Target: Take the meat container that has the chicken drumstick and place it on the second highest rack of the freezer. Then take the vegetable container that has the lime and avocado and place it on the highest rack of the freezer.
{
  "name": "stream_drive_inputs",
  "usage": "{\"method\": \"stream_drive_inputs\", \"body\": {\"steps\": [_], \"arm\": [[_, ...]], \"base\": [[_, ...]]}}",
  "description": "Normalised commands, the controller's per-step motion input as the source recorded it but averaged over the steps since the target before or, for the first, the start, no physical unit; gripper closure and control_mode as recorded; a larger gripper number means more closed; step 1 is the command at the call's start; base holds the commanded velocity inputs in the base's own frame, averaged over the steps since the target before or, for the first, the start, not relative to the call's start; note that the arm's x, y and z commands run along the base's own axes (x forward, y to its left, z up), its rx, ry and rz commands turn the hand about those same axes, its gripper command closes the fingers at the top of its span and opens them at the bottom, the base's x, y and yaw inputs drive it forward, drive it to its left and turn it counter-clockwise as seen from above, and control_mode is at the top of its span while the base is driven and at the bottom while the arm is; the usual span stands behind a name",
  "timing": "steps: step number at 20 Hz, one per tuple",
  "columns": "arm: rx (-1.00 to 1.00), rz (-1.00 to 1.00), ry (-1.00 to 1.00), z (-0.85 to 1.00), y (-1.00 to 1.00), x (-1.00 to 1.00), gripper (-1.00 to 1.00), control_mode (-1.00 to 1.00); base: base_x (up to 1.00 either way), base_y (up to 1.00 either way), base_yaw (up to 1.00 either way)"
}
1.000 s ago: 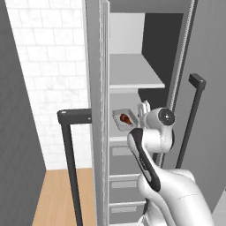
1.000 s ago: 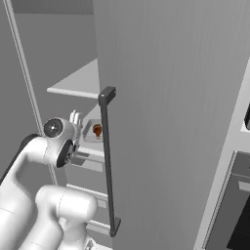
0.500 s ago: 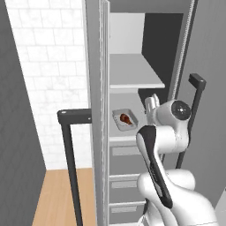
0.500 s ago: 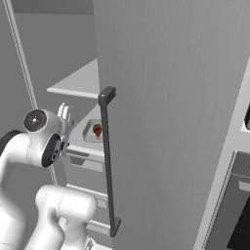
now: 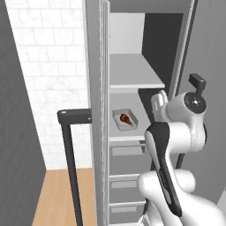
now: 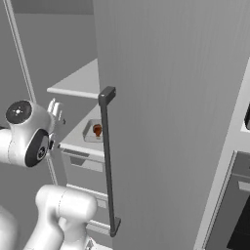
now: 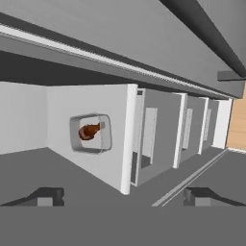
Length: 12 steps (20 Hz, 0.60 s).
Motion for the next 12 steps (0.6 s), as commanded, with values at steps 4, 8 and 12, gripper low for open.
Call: {"method": "stream_drive_inputs", "body": {"steps": [4,8,12], "arm": [[0.0,0.0,0.02,0.0,0.0,0.0,-1.0,-1.0],[0.0,0.0,-0.05,0.0,0.0,-0.16,-1.0,-1.0],[0.0,0.0,0.0,0.0,0.0,0.0,-1.0,1.0]], "base": [[0.0,0.0,0.0],[0.0,0.0,0.0],[-0.67,-0.04,-0.13]]}}
